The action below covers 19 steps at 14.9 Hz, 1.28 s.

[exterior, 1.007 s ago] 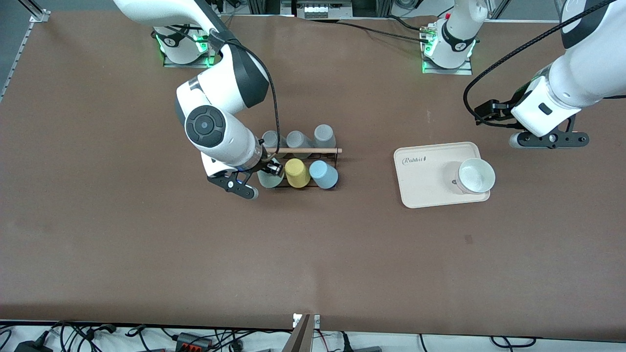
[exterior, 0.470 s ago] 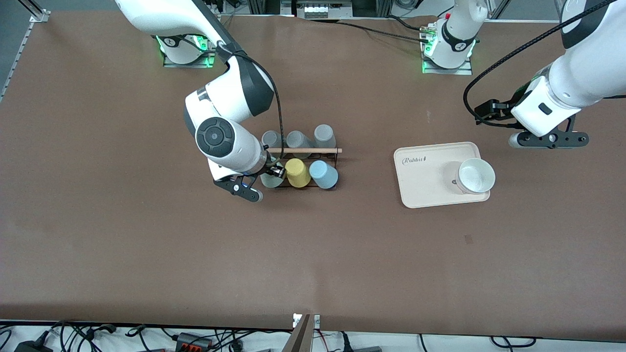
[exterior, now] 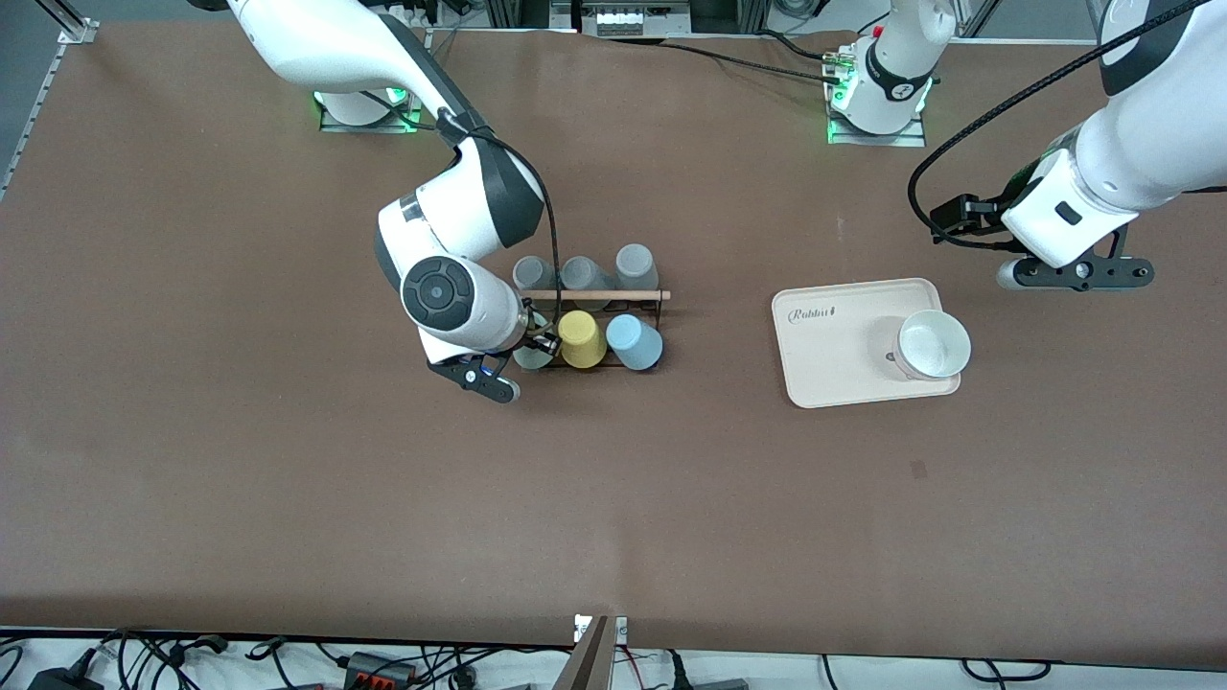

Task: Hang scattered cups on rack with three cups
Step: 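Hang the teal cup on the front peg beside the yellow cup, open gripper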

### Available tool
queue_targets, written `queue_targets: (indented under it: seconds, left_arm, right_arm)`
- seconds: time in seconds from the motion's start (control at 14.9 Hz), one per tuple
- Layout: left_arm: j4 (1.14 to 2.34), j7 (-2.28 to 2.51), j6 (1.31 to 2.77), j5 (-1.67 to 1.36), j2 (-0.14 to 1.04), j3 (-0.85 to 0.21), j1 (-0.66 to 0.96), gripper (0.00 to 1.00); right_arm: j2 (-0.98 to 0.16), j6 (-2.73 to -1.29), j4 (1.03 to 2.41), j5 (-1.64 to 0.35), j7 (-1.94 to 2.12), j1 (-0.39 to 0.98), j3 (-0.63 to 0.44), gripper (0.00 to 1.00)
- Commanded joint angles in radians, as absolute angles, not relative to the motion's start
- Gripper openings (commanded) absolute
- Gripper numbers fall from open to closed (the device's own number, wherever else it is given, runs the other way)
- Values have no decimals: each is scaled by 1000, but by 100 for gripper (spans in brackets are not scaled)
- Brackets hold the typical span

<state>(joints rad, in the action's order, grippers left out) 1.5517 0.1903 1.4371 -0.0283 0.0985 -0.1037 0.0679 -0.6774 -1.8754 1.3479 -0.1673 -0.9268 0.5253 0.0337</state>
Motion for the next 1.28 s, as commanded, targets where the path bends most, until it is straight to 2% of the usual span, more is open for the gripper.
queue_targets:
  seconds: [0.0, 0.07, 0.13, 0.2, 0.27, 0.87, 1.21]
  left_arm:
    - [1562, 170, 1428, -44, 81, -87, 78, 100]
    - [1562, 170, 1428, -43, 81, -87, 78, 100]
    - [1562, 170, 1427, -43, 81, -87, 78, 100]
    - [1562, 170, 1427, -43, 81, -87, 78, 100]
    - [1562, 170, 1427, -43, 81, -87, 78, 100]
    - [1562, 170, 1425, -43, 81, -87, 78, 100]
    - [1562, 170, 1425, -43, 81, -87, 78, 100]
  right_arm:
    - [-704, -1870, 1315, -184, -937, 531, 31, 19]
    - [-704, -1870, 1315, -186, -940, 531, 31, 19]
    - [-704, -1868, 1315, -186, -942, 531, 29, 26]
    - [-704, -1868, 1315, -186, -943, 531, 31, 78]
    - [-703, -1867, 1315, -186, -945, 531, 29, 100]
    - [-687, -1852, 1246, -175, -943, 496, 18, 100]
    - [-586, -1812, 1238, -166, -914, 427, 2, 100]
